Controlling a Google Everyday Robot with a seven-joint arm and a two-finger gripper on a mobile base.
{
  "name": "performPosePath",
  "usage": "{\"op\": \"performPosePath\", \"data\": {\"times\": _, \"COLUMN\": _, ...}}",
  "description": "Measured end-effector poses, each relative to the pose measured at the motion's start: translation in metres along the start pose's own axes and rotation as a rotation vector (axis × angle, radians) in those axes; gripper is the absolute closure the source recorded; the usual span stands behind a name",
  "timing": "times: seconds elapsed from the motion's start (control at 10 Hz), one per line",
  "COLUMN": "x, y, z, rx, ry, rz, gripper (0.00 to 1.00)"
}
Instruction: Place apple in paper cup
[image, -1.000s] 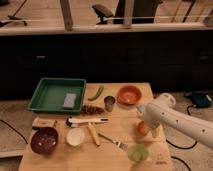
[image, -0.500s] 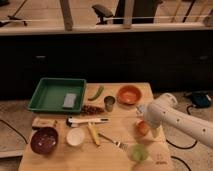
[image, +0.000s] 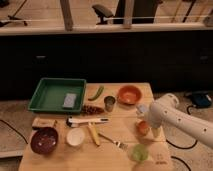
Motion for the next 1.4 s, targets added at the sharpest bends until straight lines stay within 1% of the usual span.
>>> {"op": "performPosePath", "data": {"times": 0.1, "x": 0.001, "y": 0.000, "z": 0.001, "rx": 0.001, "ry": -0.001, "rz": 0.001, "gripper": 0.21}}
{"op": "performPosePath", "data": {"times": 0.2, "x": 0.002, "y": 0.001, "z": 0.001, "rx": 0.004, "ry": -0.002, "rz": 0.003, "gripper": 0.25}}
{"op": "performPosePath", "data": {"times": 0.3, "x": 0.004, "y": 0.002, "z": 0.001, "rx": 0.005, "ry": -0.002, "rz": 0.003, "gripper": 0.33}}
{"op": "performPosePath", "data": {"times": 0.4, "x": 0.004, "y": 0.003, "z": 0.002, "rx": 0.005, "ry": -0.004, "rz": 0.003, "gripper": 0.36}}
{"op": "performPosePath", "data": {"times": 0.5, "x": 0.004, "y": 0.003, "z": 0.002, "rx": 0.006, "ry": -0.006, "rz": 0.002, "gripper": 0.42}}
{"op": "performPosePath", "data": {"times": 0.6, "x": 0.005, "y": 0.004, "z": 0.002, "rx": 0.007, "ry": -0.006, "rz": 0.003, "gripper": 0.52}}
{"op": "performPosePath", "data": {"times": 0.8, "x": 0.005, "y": 0.006, "z": 0.002, "rx": 0.007, "ry": -0.007, "rz": 0.004, "gripper": 0.69}}
{"op": "performPosePath", "data": {"times": 0.9, "x": 0.004, "y": 0.005, "z": 0.002, "rx": 0.009, "ry": -0.008, "rz": 0.003, "gripper": 0.79}}
{"op": "performPosePath", "data": {"times": 1.0, "x": 0.002, "y": 0.005, "z": 0.000, "rx": 0.014, "ry": -0.005, "rz": 0.000, "gripper": 0.90}}
{"op": "performPosePath", "data": {"times": 1.1, "x": 0.002, "y": 0.004, "z": -0.011, "rx": 0.023, "ry": 0.007, "rz": -0.005, "gripper": 0.99}}
{"op": "performPosePath", "data": {"times": 1.2, "x": 0.001, "y": 0.001, "z": -0.025, "rx": 0.030, "ry": 0.013, "rz": -0.007, "gripper": 1.00}}
{"op": "performPosePath", "data": {"times": 1.4, "x": -0.002, "y": 0.000, "z": -0.040, "rx": 0.030, "ry": 0.021, "rz": -0.015, "gripper": 1.00}}
